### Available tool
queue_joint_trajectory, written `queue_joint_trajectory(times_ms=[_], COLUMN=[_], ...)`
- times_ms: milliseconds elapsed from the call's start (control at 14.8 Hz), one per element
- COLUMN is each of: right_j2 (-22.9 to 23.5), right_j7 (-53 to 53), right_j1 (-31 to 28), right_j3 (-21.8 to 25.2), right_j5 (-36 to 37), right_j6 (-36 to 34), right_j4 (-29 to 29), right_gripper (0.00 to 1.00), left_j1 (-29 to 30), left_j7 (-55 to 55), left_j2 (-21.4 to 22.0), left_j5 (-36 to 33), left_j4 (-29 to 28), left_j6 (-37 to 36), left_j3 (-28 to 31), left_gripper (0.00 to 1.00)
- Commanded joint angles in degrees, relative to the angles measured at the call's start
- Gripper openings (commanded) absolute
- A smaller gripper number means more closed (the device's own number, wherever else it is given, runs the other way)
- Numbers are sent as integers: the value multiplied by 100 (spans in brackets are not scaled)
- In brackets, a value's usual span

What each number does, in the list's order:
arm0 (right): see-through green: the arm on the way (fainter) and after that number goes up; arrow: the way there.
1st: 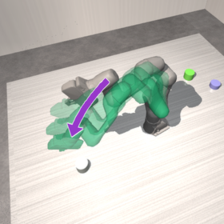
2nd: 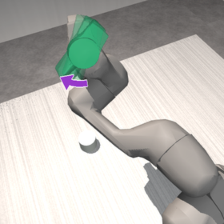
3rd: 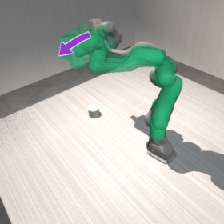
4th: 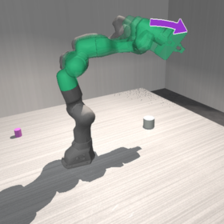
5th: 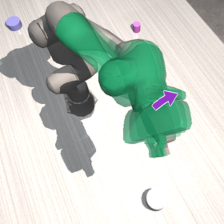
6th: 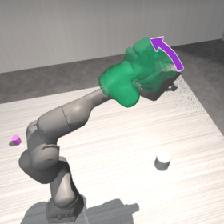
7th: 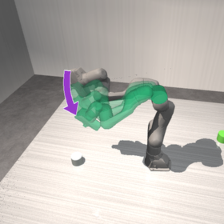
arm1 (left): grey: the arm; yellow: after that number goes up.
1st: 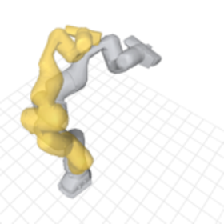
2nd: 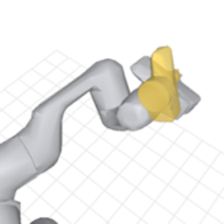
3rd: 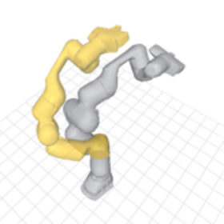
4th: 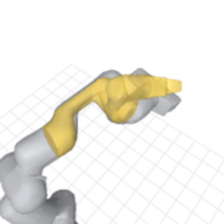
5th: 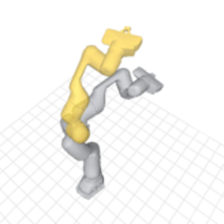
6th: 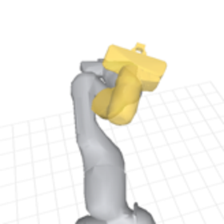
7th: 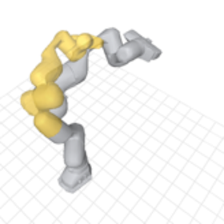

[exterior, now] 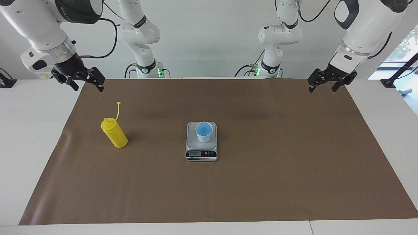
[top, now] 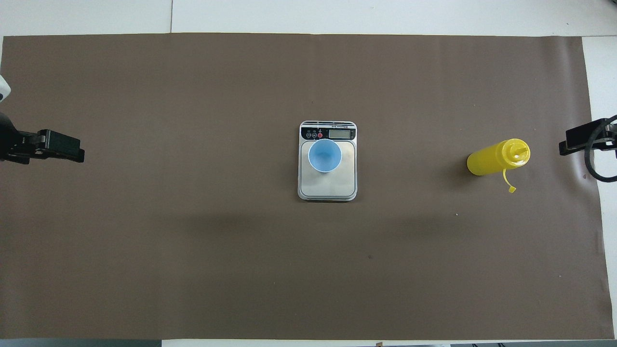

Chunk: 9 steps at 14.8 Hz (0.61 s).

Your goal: Pour seasoning into cup on scale with both arms

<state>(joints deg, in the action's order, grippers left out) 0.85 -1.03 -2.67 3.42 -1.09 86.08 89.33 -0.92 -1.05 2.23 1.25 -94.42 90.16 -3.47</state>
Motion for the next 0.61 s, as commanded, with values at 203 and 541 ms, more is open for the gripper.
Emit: queue_joint_trajectory(times_ms=[203, 541], right_j2=[-76, -76], right_j7=[-126, -222], right_j1=[-67, -67], right_j3=[-104, -104], right_j5=[153, 232], right_j6=[181, 181], right_j4=[129, 129], right_gripper=[100, 100], left_j1=[48, 48], left_j7=[52, 52], left_j2=[120, 120], left_j5=[69, 78], left_j4=[-94, -94], left_j6=[-42, -42], left_j3=[-14, -14], left_gripper=[100, 100])
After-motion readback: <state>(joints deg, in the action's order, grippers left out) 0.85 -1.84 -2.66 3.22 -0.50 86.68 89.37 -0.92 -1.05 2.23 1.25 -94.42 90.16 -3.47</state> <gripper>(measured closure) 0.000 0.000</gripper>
